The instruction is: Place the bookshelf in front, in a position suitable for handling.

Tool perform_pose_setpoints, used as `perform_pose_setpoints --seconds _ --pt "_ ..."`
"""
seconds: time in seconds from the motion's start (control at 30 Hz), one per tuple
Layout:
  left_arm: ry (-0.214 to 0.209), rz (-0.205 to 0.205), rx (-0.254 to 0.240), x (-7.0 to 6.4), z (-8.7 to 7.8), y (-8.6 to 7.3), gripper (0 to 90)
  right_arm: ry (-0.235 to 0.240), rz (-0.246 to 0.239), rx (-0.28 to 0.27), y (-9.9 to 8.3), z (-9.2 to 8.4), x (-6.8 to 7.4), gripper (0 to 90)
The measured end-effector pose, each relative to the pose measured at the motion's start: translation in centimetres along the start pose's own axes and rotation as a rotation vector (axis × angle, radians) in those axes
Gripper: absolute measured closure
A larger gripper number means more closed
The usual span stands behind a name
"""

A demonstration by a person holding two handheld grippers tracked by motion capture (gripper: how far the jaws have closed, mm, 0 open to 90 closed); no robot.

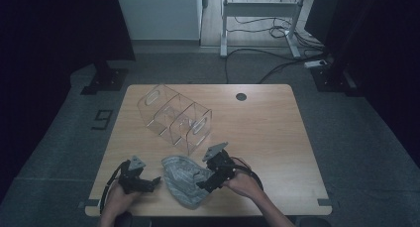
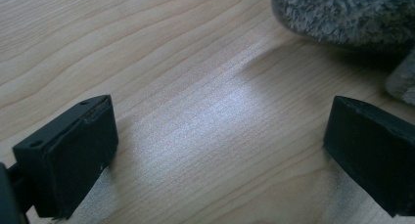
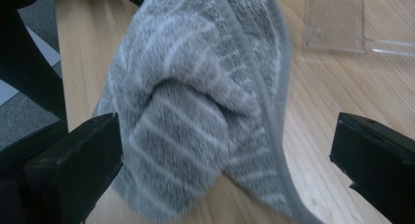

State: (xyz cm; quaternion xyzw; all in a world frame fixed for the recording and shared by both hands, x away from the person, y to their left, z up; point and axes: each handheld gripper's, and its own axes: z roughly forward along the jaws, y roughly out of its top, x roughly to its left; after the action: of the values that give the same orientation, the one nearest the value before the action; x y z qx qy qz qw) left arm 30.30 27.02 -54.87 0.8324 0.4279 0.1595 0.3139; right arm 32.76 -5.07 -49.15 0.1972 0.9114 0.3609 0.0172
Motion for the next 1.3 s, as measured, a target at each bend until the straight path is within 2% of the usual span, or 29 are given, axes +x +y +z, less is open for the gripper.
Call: perform_pose_setpoints --seconds 0.3,0.43,0.5,0.57,0.7,0.8,1.07,1.17,1.3 --pt "0.0 0.0 0.0 0.0 0.0 0.0 0.0 0.031 -0.031 0.034 1.4 2.4 1.1 0.0" --pt "0.0 0.0 0.0 0.0 0.0 0.0 0.0 0.029 -0.052 0.058 1.7 3.8 1.4 0.0" --pt "-0.001 0.0 0.0 0.0 0.0 0.0 0.0 0.027 -0.024 0.064 1.7 4.5 1.5 0.0" --pt "-0.001 0.0 0.0 0.0 0.0 0.0 0.0 0.013 -0.042 0.078 1.6 5.2 1.4 0.6" --pt "-0.001 0.0 0.0 0.0 0.0 0.0 0.0 -0.011 -0.039 0.088 1.3 6.0 1.1 7.8" --pt "-0.001 0.001 0.0 0.0 0.0 0.0 0.0 -0.018 -0.029 0.084 1.0 6.3 0.8 17.0" --pt "-0.003 0.001 0.002 0.0 0.0 0.0 0.0 -0.047 -0.057 0.079 0.5 5.7 1.0 51.8" --pt "-0.001 0.0 0.0 0.0 0.1 0.1 0.0 -0.046 -0.063 0.081 0.6 5.5 1.2 56.6" --pt "-0.001 0.0 0.0 0.0 0.1 0.1 0.0 -0.045 -0.066 0.076 1.0 5.1 1.4 58.2"
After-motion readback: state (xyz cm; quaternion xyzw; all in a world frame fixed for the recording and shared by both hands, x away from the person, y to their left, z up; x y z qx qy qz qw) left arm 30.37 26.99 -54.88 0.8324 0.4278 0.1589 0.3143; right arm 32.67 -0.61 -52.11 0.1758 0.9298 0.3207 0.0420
